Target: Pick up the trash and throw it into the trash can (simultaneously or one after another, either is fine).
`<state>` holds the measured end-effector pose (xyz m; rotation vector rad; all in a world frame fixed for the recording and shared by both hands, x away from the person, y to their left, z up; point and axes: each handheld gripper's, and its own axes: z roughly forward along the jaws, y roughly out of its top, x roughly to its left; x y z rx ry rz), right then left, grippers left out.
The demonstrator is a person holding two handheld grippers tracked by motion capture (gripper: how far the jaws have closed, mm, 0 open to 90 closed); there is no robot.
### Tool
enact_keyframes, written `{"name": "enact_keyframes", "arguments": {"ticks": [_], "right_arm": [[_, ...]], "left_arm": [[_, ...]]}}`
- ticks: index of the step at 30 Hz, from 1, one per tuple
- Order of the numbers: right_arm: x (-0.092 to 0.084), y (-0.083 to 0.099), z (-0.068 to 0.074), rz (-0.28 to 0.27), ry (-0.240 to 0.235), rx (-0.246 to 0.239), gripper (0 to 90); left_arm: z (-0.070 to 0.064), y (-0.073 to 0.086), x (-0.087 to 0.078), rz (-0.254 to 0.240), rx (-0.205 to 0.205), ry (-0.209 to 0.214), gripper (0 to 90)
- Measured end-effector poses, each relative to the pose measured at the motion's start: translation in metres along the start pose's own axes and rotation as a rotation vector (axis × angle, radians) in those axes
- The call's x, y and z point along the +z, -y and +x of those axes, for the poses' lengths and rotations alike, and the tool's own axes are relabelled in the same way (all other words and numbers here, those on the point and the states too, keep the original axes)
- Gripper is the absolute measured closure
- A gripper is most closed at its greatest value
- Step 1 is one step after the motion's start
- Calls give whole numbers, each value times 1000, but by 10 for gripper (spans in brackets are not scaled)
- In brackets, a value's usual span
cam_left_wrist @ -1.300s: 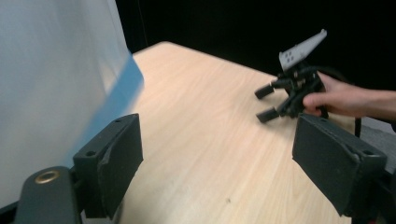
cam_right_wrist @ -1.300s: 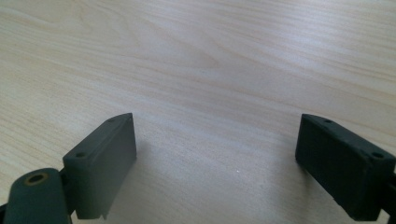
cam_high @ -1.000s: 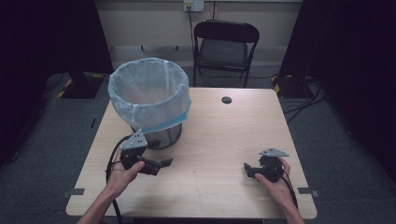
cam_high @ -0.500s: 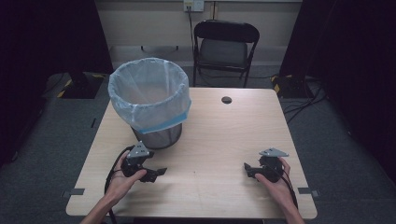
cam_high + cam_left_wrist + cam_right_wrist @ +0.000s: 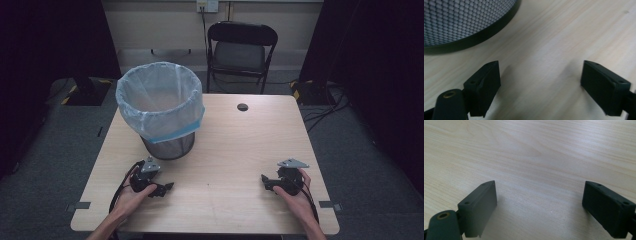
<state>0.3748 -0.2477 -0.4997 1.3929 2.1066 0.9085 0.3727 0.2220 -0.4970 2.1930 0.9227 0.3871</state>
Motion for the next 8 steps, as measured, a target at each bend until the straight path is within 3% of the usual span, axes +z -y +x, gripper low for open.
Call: {"name": "enact_keyframes", "arguments": {"ticks": [4, 8], "right_arm": [[0, 0, 0, 0, 0, 0, 118], [0, 0, 0, 0, 0, 0, 118]], "left_arm": [[1, 4, 1, -30, 1, 1, 134], [1, 4, 1, -30, -1, -3, 128]]}}
